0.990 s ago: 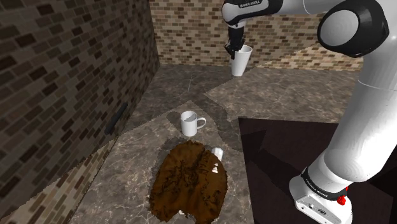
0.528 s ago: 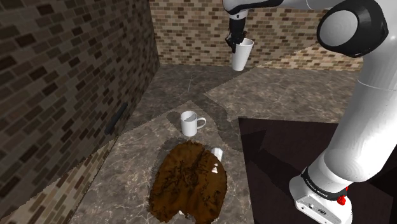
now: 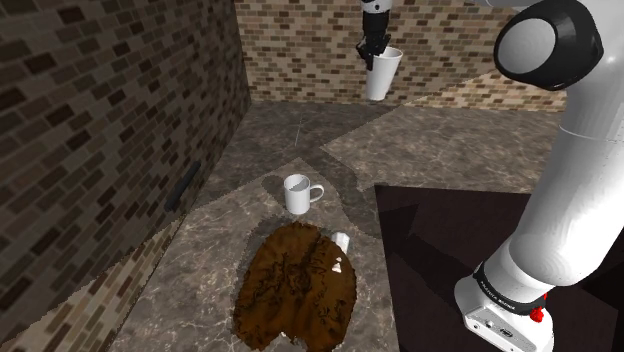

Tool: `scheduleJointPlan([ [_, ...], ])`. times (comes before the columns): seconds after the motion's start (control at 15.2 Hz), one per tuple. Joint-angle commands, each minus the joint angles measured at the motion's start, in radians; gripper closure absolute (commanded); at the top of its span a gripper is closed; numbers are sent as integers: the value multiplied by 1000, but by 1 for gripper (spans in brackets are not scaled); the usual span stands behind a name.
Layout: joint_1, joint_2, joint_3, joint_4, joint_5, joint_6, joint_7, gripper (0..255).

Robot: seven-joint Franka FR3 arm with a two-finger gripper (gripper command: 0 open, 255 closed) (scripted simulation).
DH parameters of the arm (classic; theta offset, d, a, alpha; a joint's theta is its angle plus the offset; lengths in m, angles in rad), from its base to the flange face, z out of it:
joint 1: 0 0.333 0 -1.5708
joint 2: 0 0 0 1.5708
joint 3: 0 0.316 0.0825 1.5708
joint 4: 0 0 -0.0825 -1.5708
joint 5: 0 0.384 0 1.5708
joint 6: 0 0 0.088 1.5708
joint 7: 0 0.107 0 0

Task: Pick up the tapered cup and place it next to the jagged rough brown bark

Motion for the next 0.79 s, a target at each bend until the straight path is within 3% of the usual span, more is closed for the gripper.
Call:
scheduleJointPlan([
  [0.0,-1,11,0,43,2,-32,-4,255],
  [0.13,-2,19,0,76,4,-57,-7,255],
  [0.73,102,-307,61,-344,-58,16,164,255],
])
